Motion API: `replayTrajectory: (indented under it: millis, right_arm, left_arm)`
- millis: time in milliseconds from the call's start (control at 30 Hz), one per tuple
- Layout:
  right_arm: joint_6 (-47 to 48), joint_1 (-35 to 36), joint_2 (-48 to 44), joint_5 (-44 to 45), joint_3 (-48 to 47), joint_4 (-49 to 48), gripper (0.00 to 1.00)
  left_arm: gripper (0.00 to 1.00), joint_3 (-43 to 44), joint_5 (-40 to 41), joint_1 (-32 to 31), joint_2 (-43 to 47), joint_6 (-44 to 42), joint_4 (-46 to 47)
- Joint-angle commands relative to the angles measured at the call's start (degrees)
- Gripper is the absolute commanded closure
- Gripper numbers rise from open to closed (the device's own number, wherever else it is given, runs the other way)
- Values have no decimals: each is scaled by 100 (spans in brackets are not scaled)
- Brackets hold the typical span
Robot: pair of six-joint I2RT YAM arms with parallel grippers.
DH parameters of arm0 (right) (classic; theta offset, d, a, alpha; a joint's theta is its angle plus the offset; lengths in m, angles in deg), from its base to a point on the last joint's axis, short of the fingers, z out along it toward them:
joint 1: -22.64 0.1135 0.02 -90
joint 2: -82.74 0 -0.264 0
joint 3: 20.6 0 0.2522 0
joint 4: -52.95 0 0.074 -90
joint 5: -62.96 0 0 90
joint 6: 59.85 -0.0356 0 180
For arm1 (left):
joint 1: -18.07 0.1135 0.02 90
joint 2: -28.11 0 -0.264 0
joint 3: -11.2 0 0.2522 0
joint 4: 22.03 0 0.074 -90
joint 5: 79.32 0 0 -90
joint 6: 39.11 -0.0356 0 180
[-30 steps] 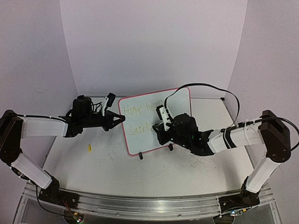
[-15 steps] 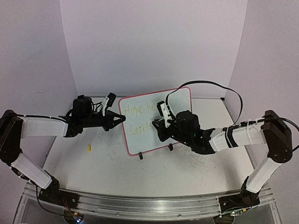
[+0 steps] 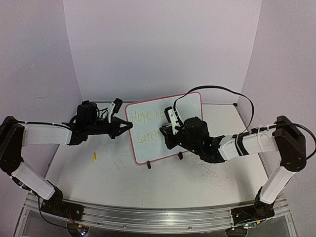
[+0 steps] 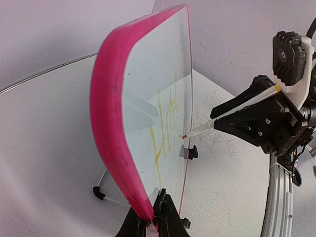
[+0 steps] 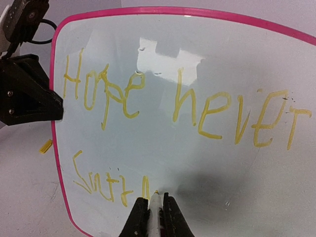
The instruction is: Write a sentence on the whiteboard
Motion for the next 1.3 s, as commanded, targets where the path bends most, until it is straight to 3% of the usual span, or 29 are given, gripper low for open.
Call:
replayTrajectory:
  millis: [0,400,1267]
  right_arm:
    - [-44,-32,47,289,-71,-10,100]
    - [-342,25,13,149,201,93,100]
    - [-385,-115,-28,584,-124,-149,100]
  left_arm:
    - [100,84,722,45,-19,-695,-349]
    - [100,94,715,42,-45,-698,-357]
    - [100,95,707,36,-39,-695,-357]
